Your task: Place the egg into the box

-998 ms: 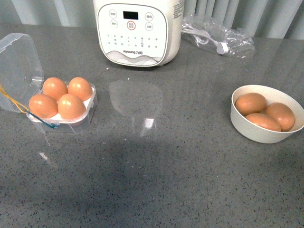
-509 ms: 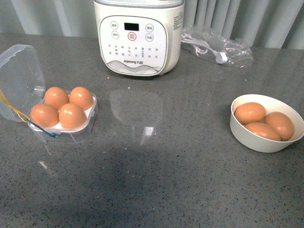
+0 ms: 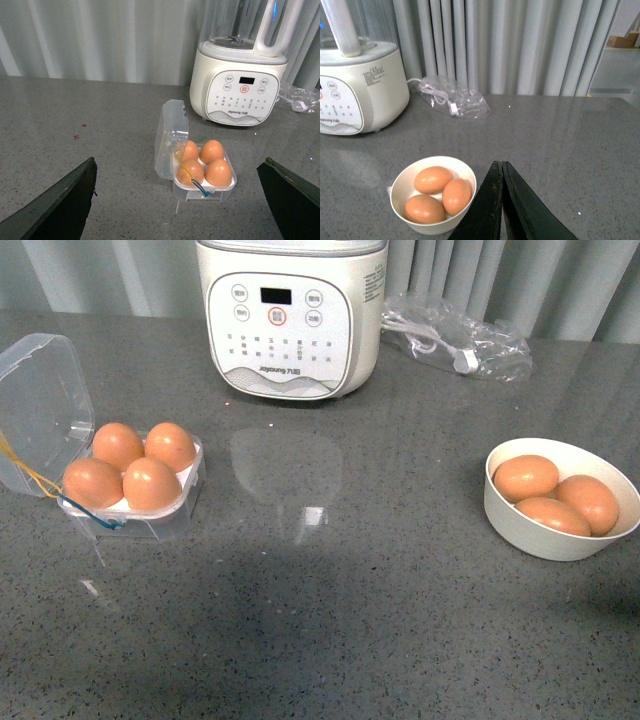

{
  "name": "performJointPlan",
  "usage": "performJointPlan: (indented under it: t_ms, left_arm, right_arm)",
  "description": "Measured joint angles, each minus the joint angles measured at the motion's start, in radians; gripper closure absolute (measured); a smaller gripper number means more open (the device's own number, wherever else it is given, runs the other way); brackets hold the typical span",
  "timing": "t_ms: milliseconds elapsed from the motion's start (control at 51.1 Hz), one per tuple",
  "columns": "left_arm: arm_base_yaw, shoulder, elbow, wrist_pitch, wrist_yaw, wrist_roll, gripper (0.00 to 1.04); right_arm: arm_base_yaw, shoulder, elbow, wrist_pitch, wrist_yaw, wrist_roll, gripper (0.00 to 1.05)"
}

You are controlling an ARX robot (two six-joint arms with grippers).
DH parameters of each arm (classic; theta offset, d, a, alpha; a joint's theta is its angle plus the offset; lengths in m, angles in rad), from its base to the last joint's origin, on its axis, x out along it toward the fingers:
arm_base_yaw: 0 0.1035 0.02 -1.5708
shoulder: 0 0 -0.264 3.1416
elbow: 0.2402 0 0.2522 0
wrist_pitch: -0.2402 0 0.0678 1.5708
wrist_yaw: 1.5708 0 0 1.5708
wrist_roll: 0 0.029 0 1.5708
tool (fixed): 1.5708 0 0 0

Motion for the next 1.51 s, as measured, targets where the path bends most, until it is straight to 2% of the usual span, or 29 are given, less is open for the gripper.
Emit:
performJointPlan:
  t_ms: [587, 1077, 1136, 1331, 1370, 1429, 1449, 1488, 1508]
  left_arm:
    - [0.000, 0.000, 0.000, 0.000, 0.000, 0.000, 0.07]
    - [0.000, 0.000, 0.000, 0.000, 0.000, 0.000, 0.07]
    - [0.000, 0.000, 0.000, 0.000, 0.000, 0.000, 0.07]
    - [0.000, 0.000, 0.000, 0.000, 0.000, 0.000, 0.07]
    - [0.000, 0.000, 0.000, 0.000, 0.000, 0.000, 0.07]
    - [0.000, 0.001, 0.000, 0.000, 0.000, 0.000, 0.07]
    - [-0.008, 0.007, 0.002, -0.007, -0.026, -0.010, 0.07]
    - [-0.048, 0.086, 0.034, -0.082, -0.225, -0.080, 0.07]
    - [-0.048, 0.134, 0.043, -0.079, -0.283, -0.109, 0.07]
  right_arm:
    - [0.000, -0.288, 0.000, -0.272, -0.002, 0.000, 1.02]
    - [0.000, -0.422, 0.000, -0.406, -0.003, 0.000, 1.02]
    - [0.000, -0.525, 0.000, -0.545, -0.004, -0.001, 1.02]
    - [0.000, -0.590, 0.000, -0.581, -0.003, -0.001, 1.02]
    - [0.000, -0.590, 0.000, -0.581, -0.003, -0.001, 0.99]
    - [0.000, -0.590, 0.000, -0.581, -0.003, -0.001, 0.91]
    - [0.000, -0.590, 0.000, -0.581, -0.003, -0.001, 0.86]
    - [0.000, -0.590, 0.000, -0.581, -0.004, -0.001, 0.77]
    - [0.000, -0.590, 0.000, -0.581, -0.003, -0.001, 0.72]
